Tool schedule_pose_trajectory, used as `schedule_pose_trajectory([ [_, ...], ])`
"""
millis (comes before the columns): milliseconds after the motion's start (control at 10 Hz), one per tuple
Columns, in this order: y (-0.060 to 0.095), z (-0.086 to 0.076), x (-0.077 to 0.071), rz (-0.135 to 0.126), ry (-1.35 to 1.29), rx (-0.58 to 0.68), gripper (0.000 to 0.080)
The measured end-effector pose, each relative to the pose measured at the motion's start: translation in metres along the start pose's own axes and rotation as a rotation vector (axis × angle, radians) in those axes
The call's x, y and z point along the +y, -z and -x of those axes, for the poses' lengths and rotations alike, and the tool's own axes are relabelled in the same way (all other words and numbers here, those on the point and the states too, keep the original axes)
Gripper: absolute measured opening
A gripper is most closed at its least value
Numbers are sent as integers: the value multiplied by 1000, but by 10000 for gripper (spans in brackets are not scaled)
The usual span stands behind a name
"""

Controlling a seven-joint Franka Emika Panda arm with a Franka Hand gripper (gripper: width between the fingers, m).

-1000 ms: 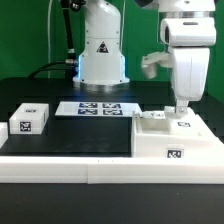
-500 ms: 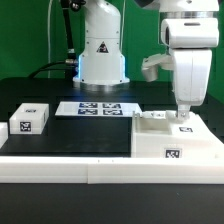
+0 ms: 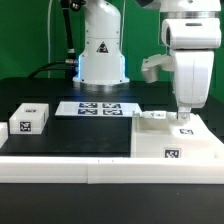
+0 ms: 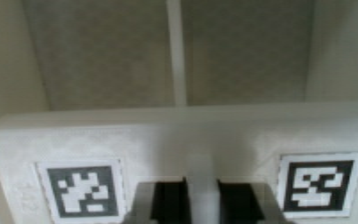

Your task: Assemble cabinet

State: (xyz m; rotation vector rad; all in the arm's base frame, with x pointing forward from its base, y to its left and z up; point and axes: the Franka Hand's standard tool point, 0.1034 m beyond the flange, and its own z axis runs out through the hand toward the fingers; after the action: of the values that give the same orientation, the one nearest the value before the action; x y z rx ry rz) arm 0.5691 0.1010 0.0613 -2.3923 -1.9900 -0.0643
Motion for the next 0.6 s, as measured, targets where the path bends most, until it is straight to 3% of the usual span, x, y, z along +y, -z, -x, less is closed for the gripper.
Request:
schedule_pose_trajectory([
  [100, 0, 0, 0, 0, 0, 0, 261],
  [200, 0, 0, 0, 0, 0, 0, 261],
  [300, 0, 0, 0, 0, 0, 0, 469],
  [400, 0, 0, 0, 0, 0, 0, 607],
  [500, 0, 0, 0, 0, 0, 0, 607],
  [600, 0, 0, 0, 0, 0, 0, 728],
])
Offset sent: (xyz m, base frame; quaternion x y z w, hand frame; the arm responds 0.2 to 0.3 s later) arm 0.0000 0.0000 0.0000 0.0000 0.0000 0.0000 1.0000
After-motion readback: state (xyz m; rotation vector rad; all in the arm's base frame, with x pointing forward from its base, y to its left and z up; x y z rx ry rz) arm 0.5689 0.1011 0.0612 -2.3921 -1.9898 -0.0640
